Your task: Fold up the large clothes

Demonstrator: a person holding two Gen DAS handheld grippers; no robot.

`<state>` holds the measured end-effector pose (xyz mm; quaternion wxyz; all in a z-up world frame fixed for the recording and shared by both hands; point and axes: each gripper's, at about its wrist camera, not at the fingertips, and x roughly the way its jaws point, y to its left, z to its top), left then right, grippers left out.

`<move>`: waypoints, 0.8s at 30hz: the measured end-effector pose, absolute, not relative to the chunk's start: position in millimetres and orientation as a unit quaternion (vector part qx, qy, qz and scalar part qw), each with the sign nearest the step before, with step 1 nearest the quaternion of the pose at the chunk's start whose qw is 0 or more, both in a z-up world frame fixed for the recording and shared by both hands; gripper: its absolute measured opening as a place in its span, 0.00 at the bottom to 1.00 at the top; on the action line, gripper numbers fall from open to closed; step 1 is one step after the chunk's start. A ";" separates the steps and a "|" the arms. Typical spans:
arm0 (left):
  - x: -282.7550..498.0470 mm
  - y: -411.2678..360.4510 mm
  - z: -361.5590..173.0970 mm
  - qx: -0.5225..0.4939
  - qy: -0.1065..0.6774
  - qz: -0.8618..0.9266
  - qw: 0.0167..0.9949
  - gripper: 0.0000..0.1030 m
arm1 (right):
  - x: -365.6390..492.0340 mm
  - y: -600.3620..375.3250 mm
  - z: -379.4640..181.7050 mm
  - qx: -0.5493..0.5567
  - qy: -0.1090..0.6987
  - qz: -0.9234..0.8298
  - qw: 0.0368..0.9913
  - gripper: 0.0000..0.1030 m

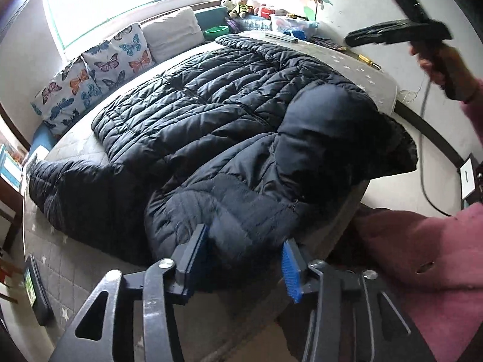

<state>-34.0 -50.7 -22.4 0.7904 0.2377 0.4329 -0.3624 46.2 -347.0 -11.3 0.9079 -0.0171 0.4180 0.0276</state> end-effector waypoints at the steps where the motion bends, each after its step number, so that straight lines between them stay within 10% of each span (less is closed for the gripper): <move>1: -33.0 -46.1 -16.5 0.233 0.436 -0.363 0.790 0.53 | 52.6 -342.3 -16.1 -0.019 0.423 0.036 0.905 0.61; 24: 112.7 -52.4 -0.4 0.122 0.470 -0.309 0.818 0.59 | 113.1 -356.7 -104.8 0.012 0.542 0.066 0.838 0.61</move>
